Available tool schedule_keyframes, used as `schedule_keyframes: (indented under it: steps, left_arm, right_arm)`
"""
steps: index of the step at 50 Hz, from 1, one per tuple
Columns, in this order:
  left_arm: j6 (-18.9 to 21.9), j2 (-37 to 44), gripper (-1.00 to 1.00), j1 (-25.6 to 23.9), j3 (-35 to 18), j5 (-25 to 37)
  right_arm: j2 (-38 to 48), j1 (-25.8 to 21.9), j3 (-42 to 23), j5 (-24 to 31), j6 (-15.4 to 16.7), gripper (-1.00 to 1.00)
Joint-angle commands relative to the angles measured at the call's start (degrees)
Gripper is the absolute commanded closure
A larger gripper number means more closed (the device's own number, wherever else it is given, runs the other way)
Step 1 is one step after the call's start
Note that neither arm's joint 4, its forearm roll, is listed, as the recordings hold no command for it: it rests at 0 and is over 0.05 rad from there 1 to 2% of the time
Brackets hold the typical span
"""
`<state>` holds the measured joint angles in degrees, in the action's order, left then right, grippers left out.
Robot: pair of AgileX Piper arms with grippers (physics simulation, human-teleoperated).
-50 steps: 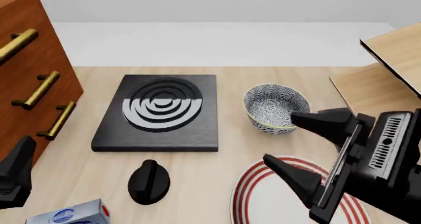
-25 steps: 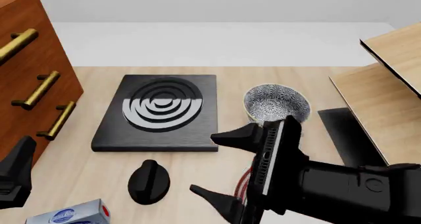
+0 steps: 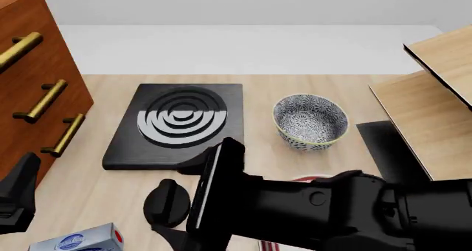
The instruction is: Pick up the cream cheese and put it in the bowl.
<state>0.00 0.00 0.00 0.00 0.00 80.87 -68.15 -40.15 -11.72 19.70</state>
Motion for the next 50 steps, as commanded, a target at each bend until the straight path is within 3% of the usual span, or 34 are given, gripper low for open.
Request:
schedule_keyframes:
  steps: [1, 36, 50]
  left_arm:
    - [0.00, 0.00, -1.00, 0.00, 0.00, 0.00]
    - [0.00, 0.00, -1.00, 0.00, 0.00, 0.00]
    - [0.00, 0.00, -1.00, 0.00, 0.00, 0.00]
  right_arm:
    - [6.33, -1.55, -5.18, 0.24, 0.12, -1.00]
    - [20.76, -3.45, -15.70, -0.69, -1.03, -1.00]
    - [25.70, -3.84, -18.69, -1.82, -3.08, -1.00]
